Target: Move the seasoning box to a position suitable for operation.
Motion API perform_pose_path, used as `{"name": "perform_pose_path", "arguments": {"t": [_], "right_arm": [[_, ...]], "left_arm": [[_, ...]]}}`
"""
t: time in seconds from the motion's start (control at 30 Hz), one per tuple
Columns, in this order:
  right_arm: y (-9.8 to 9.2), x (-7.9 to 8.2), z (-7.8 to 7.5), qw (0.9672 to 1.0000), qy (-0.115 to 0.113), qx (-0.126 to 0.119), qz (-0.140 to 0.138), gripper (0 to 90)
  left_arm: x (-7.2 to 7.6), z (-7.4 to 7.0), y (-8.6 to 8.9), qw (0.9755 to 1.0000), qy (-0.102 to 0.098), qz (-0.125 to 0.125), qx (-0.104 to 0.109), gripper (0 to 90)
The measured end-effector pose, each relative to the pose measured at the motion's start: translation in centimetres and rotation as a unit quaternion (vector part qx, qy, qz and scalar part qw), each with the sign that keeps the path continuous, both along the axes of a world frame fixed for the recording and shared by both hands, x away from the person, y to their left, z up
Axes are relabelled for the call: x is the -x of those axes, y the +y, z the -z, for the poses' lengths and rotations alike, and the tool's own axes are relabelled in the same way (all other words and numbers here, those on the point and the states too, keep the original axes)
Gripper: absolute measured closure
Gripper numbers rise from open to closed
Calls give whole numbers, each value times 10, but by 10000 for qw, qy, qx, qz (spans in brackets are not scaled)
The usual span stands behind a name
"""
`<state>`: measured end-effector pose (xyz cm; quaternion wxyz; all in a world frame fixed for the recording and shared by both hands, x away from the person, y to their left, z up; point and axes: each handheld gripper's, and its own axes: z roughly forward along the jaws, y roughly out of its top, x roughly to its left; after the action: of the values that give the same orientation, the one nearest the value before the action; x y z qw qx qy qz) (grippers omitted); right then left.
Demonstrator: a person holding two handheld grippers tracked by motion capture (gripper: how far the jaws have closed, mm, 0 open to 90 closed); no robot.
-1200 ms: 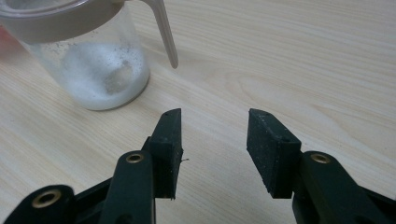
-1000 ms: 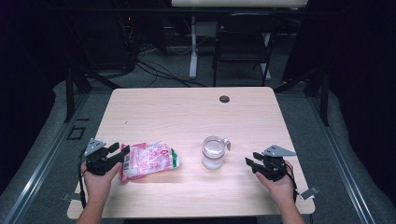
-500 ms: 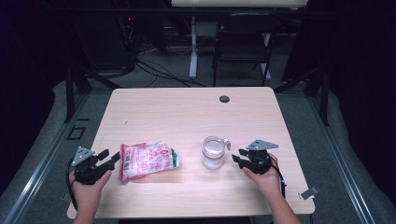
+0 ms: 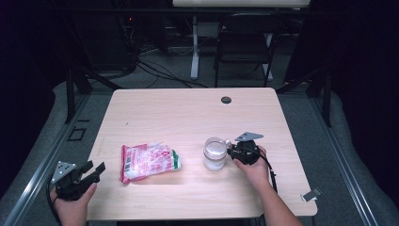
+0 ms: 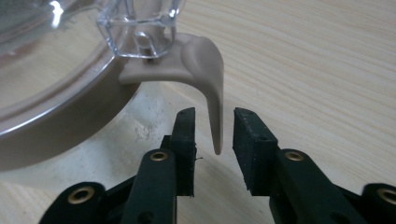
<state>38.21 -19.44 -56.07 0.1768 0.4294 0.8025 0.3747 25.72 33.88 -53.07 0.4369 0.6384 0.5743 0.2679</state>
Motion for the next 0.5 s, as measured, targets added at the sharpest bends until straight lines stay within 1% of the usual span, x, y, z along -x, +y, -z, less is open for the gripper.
{"name": "perform_pose_path", "arguments": {"t": [0.07,0.1,0.13,0.17,0.2,0.33,0.5], "right_arm": [[4,-4,3,9999,53,90,26,746],[4,-4,3,9999,53,90,26,746],[5,-6,3,9999,83,77,65,759],[5,-7,3,9999,120,35,44,767],[5,-9,4,9998,156,-36,90,790],[6,-10,5,9998,190,-55,98,806],[8,-8,3,9998,121,130,79,820]], "left_arm": [[2,0,2,10000,17,-27,-15,480],[3,0,2,10000,21,-48,-10,480],[4,0,3,10000,21,-43,-37,480],[5,0,3,10000,9,-52,-34,480],[6,0,4,10000,10,-68,-31,480],[7,0,4,10000,-8,-57,-32,481],[5,0,1,10000,-39,8,12,482]]}}
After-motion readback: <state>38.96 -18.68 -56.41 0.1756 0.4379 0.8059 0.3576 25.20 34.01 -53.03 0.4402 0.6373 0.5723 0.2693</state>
